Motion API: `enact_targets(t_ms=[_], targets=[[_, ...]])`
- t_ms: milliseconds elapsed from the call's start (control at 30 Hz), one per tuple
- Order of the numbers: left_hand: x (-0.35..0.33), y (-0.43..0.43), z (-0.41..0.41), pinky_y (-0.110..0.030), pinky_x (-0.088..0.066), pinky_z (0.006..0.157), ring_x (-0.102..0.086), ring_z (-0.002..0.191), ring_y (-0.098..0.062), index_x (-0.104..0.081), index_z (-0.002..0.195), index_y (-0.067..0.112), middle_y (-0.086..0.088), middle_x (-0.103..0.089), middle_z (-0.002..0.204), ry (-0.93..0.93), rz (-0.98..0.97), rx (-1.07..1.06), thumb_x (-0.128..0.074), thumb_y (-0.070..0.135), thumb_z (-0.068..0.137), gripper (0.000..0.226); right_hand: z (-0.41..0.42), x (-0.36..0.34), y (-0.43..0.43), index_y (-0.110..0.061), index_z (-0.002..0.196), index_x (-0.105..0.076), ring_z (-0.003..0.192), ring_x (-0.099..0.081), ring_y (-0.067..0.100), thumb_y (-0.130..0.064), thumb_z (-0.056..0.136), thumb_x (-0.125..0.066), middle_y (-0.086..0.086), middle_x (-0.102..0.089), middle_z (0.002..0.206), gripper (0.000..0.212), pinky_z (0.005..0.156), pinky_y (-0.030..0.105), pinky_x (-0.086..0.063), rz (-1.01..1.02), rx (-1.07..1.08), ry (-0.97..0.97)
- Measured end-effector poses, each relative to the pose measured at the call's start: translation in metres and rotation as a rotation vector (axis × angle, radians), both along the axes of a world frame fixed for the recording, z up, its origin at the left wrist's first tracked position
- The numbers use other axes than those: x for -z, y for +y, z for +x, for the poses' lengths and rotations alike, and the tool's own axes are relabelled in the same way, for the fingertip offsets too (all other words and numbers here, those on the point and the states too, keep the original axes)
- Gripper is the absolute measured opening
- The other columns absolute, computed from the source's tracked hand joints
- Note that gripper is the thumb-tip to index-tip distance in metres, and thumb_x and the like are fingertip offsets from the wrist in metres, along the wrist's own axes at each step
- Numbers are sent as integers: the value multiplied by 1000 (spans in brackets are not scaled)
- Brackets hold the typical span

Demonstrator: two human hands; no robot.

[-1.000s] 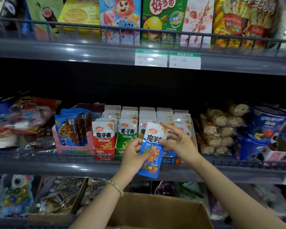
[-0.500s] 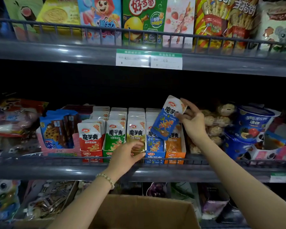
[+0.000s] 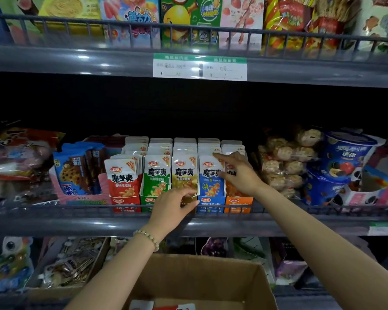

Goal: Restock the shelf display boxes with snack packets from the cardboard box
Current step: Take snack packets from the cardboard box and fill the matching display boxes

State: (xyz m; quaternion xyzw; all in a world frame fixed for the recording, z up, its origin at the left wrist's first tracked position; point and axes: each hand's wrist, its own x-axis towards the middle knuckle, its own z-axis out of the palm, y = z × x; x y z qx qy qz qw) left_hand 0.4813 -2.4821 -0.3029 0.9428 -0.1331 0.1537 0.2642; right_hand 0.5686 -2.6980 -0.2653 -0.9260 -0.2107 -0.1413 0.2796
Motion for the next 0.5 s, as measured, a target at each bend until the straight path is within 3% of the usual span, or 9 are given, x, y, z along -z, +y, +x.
enact_targets(t_ms=[100, 233, 433, 500], targets=[[-1, 0, -6, -27, -34, 108, -47, 126, -8, -48, 135, 29, 9, -52, 137, 36, 48, 28, -54, 46, 91, 48, -9, 0, -2, -35, 144, -34, 135, -27, 21, -31, 93, -58, 4, -35, 142, 56, 112, 35, -29, -44, 13, 5], [8, 9, -32, -24, -10, 113, -30, 137, -7, -39, 141, 33, 13, -39, 145, -28, 122, 15, -43, 53, 91, 54, -54, 3, -2, -34, 145, -31, 136, -27, 14, -37, 94, -52, -4, -32, 146, 55, 114, 38, -28, 12, -73, 27], [61, 46, -99, -18, -13, 110, -27, 128, 8, -45, 133, 40, 23, -41, 135, 6, 132, 26, -16, 69, 87, 61, -150, 51, 4, -37, 141, -36, 126, -30, -10, -39, 97, -45, -22, -37, 137, 45, 106, 5, -18, 9, -191, 168], [87, 59, -119, -19, -22, 111, -31, 127, 9, -46, 129, 43, 25, -42, 133, 85, 171, 11, -13, 70, 88, 59, -176, 79, 7, -35, 139, -39, 126, -33, -9, -41, 97, -42, -20, -39, 137, 43, 107, 7, -22, 17, -214, 265]])
